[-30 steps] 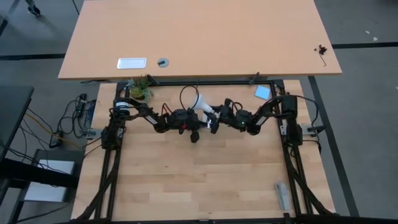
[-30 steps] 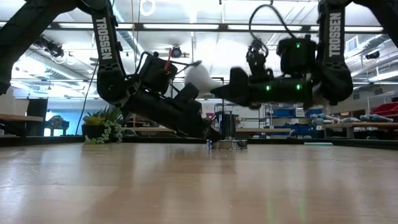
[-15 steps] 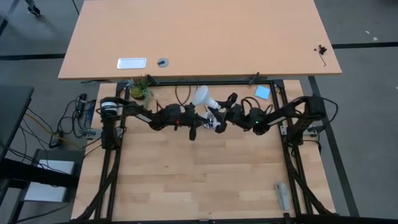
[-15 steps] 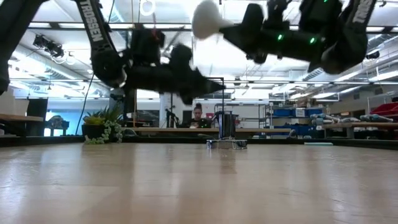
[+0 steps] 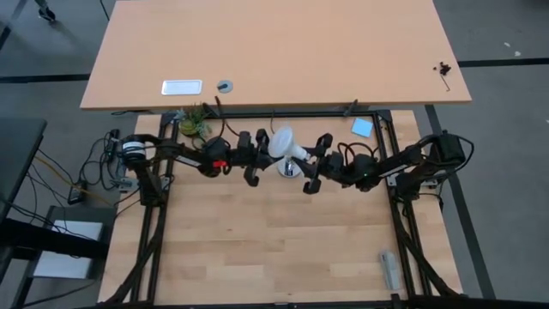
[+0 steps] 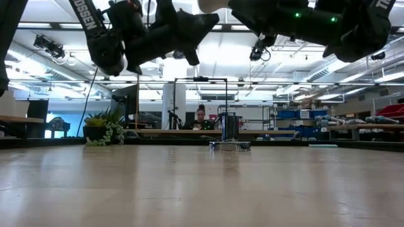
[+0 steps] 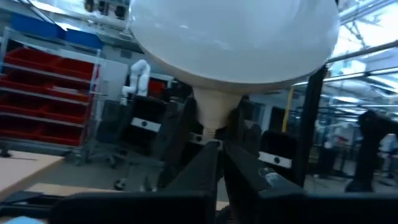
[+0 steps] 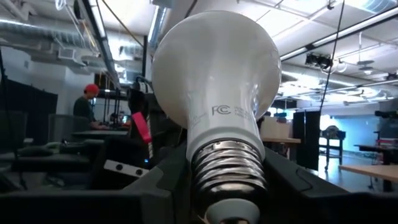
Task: Screw lightbulb
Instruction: Insert the white lightbulb into the desk lamp
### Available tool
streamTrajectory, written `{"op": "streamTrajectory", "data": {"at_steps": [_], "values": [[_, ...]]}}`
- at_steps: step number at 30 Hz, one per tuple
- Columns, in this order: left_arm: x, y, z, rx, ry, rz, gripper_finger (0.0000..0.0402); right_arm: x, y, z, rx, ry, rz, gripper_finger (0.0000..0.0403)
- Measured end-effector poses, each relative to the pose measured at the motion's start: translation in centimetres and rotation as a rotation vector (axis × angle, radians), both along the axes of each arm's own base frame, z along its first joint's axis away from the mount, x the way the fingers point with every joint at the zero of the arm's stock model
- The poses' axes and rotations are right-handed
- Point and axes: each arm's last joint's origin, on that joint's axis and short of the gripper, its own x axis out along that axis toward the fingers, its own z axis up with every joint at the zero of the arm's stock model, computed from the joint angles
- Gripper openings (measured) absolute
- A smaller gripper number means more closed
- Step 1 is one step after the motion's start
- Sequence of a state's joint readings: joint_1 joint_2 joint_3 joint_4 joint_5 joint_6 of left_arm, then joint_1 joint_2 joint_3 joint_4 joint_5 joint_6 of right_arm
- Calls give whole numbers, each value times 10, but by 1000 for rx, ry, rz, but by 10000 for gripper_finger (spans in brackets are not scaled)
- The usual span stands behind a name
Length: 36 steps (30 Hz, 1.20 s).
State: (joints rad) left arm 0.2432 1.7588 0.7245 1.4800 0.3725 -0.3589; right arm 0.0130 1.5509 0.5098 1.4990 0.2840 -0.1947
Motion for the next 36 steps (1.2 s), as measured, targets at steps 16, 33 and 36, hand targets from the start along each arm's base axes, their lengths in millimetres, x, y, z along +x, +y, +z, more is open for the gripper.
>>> {"op": "streamTrajectory", "data": {"at_steps": [16, 33, 36], "values": [[19, -4, 22, -20, -11, -58, 184, 2, 1, -4, 0, 44, 2, 124], [26, -7, 25, 15, 17, -50, 203, 6, 1, -16, 14, 169, -2, 28], [26, -7, 23, 18, 33, -46, 203, 7, 0, -19, 24, 204, -13, 28]]}}
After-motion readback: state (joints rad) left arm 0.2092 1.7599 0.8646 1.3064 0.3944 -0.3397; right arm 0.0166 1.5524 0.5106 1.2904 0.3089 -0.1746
